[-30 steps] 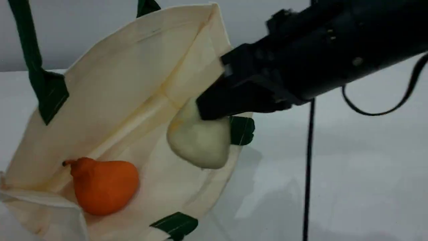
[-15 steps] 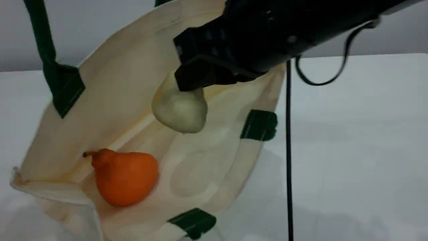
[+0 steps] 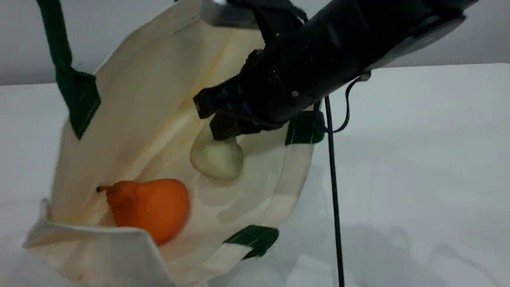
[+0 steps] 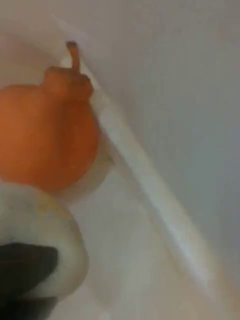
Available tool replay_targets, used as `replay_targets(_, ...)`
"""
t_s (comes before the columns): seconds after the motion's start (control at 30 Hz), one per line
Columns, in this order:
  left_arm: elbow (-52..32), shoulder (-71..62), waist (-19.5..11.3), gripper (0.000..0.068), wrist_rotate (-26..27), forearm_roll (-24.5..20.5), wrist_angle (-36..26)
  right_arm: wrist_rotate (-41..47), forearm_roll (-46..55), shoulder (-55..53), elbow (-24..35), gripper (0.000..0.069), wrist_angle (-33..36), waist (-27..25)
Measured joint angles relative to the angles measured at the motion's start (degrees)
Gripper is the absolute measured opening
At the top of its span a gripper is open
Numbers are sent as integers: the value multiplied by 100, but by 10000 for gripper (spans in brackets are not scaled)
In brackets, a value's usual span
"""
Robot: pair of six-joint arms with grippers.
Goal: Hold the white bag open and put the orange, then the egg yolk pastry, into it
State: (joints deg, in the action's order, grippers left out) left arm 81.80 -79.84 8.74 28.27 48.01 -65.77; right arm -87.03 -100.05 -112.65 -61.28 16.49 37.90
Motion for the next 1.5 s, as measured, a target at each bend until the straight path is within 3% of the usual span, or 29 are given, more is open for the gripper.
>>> replay_targets(0.33, 0, 0, 0, 70, 0, 17, -6, 169, 16, 3, -146, 92, 263, 0)
replay_targets(0.67, 0, 0, 0, 70, 3, -12, -1, 153, 16, 9, -146, 360, 620, 0)
replay_targets(0.77, 0, 0, 0, 70, 35, -12, 5, 147, 16, 61, -146, 406, 620, 0)
replay_targets(1.03, 0, 0, 0, 70, 128, -17, 87, 211, 33, 664, -27, 420, 559, -18)
replay_targets(1.5, 0, -40, 0, 70, 128, -417, 375, 669, 1011, 2200, 515, 420, 111, -18)
